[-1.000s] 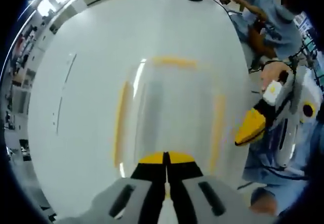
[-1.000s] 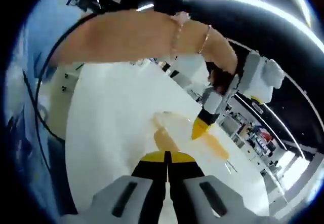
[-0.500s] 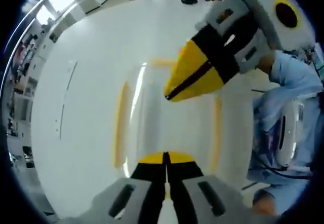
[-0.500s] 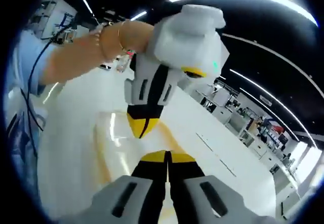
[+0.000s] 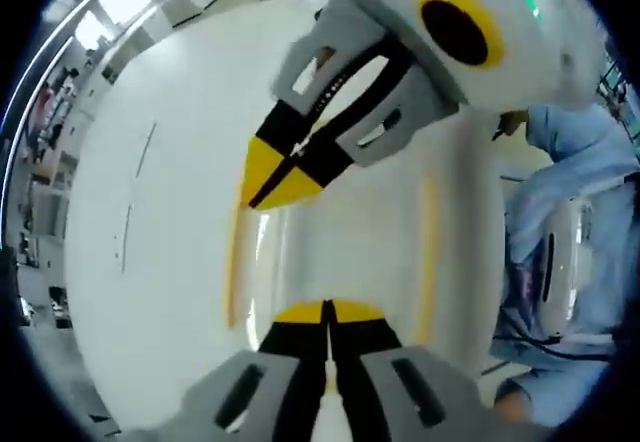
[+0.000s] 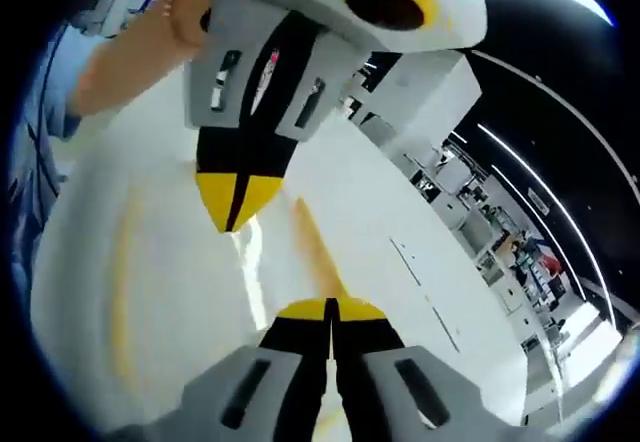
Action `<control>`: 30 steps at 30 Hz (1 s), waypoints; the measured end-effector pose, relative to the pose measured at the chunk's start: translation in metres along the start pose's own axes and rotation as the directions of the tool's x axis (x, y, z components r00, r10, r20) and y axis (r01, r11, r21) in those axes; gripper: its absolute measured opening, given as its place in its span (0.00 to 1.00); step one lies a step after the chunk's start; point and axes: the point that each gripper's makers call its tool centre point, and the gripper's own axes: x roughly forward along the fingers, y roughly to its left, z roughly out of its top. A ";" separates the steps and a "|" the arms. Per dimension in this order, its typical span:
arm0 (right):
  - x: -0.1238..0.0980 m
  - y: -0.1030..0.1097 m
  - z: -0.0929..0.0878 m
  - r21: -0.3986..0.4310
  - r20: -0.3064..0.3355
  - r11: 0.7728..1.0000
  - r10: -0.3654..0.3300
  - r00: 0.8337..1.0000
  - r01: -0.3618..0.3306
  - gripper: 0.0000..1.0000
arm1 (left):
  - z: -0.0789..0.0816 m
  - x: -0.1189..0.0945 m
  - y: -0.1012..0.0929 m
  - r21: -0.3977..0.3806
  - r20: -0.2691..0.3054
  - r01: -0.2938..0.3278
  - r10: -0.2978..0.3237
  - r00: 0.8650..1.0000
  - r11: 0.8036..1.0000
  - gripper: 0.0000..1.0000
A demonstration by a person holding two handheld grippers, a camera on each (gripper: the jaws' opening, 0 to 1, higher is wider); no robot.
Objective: Snap each plastic latch of the storage box into its locked position after aligning the lid with the box until every specified latch is closed and the lid sits flush.
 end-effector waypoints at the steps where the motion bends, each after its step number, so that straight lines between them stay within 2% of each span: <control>1: 0.002 -0.003 0.000 -0.006 -0.002 1.000 -0.008 1.000 0.008 0.00 | 0.000 0.000 -0.001 0.005 -0.007 -0.004 0.004 1.000 1.000 0.00; 6: 0.011 -0.011 0.001 -0.039 -0.001 0.999 -0.008 1.000 0.008 0.00 | -0.001 0.001 -0.001 0.013 -0.030 -0.024 0.024 0.999 1.000 0.00; 8: 0.014 -0.010 0.002 -0.032 -0.004 0.999 0.023 1.000 -0.023 0.00 | -0.002 0.001 0.000 0.015 -0.035 -0.026 0.027 0.999 1.000 0.00; 13: 0.024 -0.010 0.002 -0.022 -0.031 0.985 0.169 0.985 -0.169 0.00 | -0.003 0.002 0.001 0.001 -0.036 -0.023 0.023 0.999 1.000 0.00; 14: 0.026 -0.009 0.002 -0.018 -0.041 0.975 0.219 0.975 -0.219 0.00 | -0.003 0.002 0.000 0.001 -0.031 -0.027 0.027 0.999 1.000 0.00; 16: 0.029 -0.006 0.002 -0.009 -0.059 0.948 0.317 0.947 -0.318 0.00 | -0.002 0.002 0.000 0.003 -0.023 -0.035 0.035 0.999 0.999 0.00; 17: 0.028 -0.004 0.001 -0.003 -0.078 0.929 0.368 0.927 -0.369 0.00 | -0.002 0.002 0.000 0.003 -0.020 -0.037 0.037 0.999 0.999 0.00; 19: 0.031 -0.003 0.005 -0.042 -0.077 0.893 0.444 0.893 -0.448 0.00 | -0.002 0.001 0.000 -0.005 -0.015 -0.040 0.040 0.999 0.999 0.00; 20: 0.033 -0.003 0.003 -0.055 -0.097 0.868 0.488 0.868 -0.494 0.00 | -0.001 0.001 -0.001 -0.004 -0.013 -0.040 0.040 0.999 0.999 0.00; 21: 0.037 -0.002 0.006 -0.100 -0.083 0.842 0.524 0.848 -0.530 0.00 | -0.001 0.001 -0.001 -0.004 -0.011 -0.041 0.041 0.999 0.999 0.00; 22: 0.037 0.001 0.005 -0.075 -0.083 0.827 0.551 0.830 -0.557 0.00 | -0.001 0.001 -0.001 -0.004 -0.009 -0.044 0.044 0.999 0.999 0.00; 24: 0.037 0.005 0.004 -0.030 -0.092 0.776 0.626 0.775 -0.630 0.00 | -0.001 0.001 -0.002 0.001 -0.005 -0.057 0.057 0.998 0.998 0.00; 25: 0.039 0.002 0.002 -0.016 -0.104 0.761 0.644 0.758 -0.648 0.00 | -0.001 0.001 -0.002 0.005 -0.005 -0.063 0.063 0.998 0.998 0.00; 26: 0.043 0.000 0.000 -0.029 -0.117 0.755 0.648 0.753 -0.655 0.00 | -0.001 0.001 -0.002 0.006 -0.005 -0.069 0.069 0.998 0.998 0.00; 27: 0.045 -0.002 -0.007 -0.034 -0.160 0.746 0.652 0.741 -0.665 0.00 | -0.001 0.001 -0.002 0.007 -0.006 -0.075 0.075 0.997 0.997 0.00; 28: 0.049 0.000 -0.010 -0.027 -0.167 0.740 0.659 0.733 -0.672 0.00 | 0.000 0.001 -0.002 0.007 -0.007 -0.080 0.080 0.997 0.997 0.00; 30: 0.048 0.009 -0.007 0.012 -0.141 0.685 0.723 0.677 -0.729 0.00 | 0.000 0.001 -0.001 0.004 -0.015 -0.090 0.090 0.996 0.996 0.00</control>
